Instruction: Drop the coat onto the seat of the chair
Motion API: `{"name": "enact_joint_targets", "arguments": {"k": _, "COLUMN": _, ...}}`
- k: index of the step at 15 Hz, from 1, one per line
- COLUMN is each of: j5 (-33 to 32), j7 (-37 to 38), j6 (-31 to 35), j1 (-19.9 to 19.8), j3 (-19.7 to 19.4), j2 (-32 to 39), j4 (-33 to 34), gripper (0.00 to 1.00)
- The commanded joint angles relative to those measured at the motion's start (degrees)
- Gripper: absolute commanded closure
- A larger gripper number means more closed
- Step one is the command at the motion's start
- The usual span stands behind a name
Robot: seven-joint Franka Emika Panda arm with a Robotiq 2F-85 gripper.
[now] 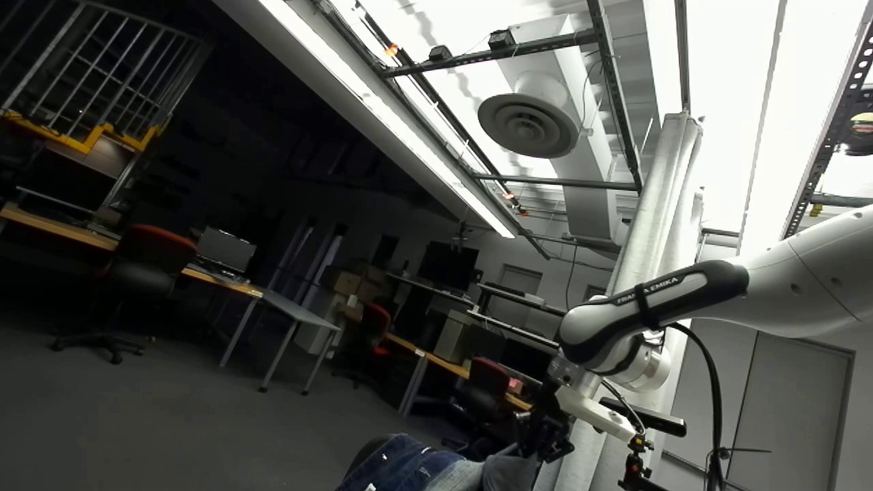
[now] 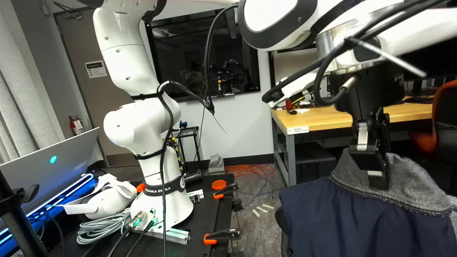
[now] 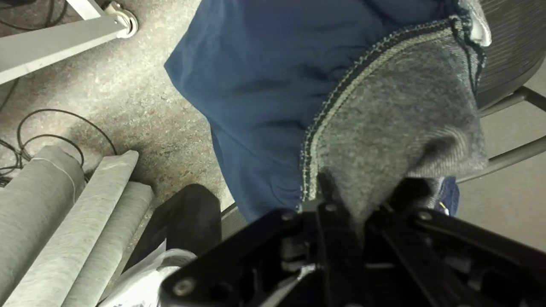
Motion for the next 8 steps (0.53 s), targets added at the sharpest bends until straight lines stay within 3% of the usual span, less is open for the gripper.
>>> {"name": "enact_joint_targets", "arguments": {"k": 1, "j5": -0.92, "j7": -0.35, "j6": -3.55, "j1": -0.13, "j3": 1.83, "j2": -4.68, "j4": 2.20, "gripper": 0.99}}
{"name": "enact_joint_targets", "arguments": {"k": 8, "j5": -3.28, "j7": -1.90, "j6": -8.82, "j1": 2.49, "j3": 7.24, "j2": -6.95, "j4": 14.03, "gripper": 0.99}}
